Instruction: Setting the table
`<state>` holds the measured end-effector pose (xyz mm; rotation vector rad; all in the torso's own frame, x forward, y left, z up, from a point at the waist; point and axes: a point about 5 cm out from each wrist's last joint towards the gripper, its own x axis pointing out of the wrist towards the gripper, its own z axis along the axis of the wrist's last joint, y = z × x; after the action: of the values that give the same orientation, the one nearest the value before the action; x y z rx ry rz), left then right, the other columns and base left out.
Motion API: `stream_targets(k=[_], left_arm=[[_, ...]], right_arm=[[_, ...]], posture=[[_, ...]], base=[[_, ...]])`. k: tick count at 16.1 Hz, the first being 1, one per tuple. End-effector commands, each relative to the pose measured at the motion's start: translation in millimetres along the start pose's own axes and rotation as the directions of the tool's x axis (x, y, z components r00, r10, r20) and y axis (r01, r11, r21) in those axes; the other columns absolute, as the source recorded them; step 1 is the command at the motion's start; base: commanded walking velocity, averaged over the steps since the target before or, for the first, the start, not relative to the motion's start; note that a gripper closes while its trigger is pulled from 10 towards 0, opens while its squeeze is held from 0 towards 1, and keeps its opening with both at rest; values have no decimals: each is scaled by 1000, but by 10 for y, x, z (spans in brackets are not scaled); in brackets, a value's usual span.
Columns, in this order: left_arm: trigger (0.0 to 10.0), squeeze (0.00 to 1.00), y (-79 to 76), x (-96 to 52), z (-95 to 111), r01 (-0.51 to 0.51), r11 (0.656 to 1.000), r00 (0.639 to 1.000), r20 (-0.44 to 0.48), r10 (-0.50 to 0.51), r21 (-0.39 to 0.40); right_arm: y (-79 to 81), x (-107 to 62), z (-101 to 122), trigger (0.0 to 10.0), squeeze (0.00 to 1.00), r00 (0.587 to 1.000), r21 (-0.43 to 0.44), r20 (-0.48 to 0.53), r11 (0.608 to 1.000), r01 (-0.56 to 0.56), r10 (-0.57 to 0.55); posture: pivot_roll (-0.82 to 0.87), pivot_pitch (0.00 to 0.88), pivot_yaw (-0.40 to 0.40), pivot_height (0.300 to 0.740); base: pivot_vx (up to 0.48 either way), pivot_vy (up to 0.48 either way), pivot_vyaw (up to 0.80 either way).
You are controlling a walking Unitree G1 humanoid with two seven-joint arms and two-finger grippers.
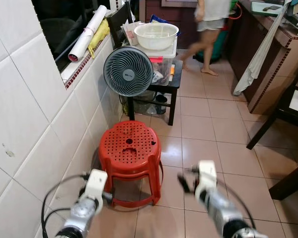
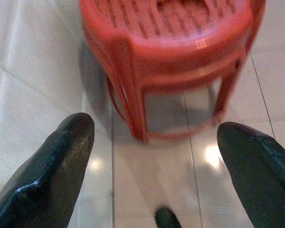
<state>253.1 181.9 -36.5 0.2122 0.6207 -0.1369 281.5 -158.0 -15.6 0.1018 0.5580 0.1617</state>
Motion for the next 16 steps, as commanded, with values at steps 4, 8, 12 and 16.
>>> stream_targets(k=[4,8,12,16], left_arm=[[10000,0,220,-147,286,-46,997,962,267,60,-60],[10000,0,28,-524,337,-12,997,919,392,40,-73],[10000,0,166,-727,161,-69,993,928,359,99,-96],[10000,0,185,-745,202,-69,996,933,349,85,-58]], right_arm=[[-208,-108,209,10000,0,988,54,155,998,-24,15],[-120,-317,339,10000,0,965,-22,242,995,-95,98],[42,-378,412,10000,0,943,-67,314,994,-91,108],[47,-415,393,10000,0,950,-16,307,998,-55,58]], posture=[[-139,88,7,740],[-118,127,-3,740],[-62,117,-33,740],[-72,105,-31,740]], base=[[0,0,0],[0,0,0],[0,0,0],[0,0,0]])
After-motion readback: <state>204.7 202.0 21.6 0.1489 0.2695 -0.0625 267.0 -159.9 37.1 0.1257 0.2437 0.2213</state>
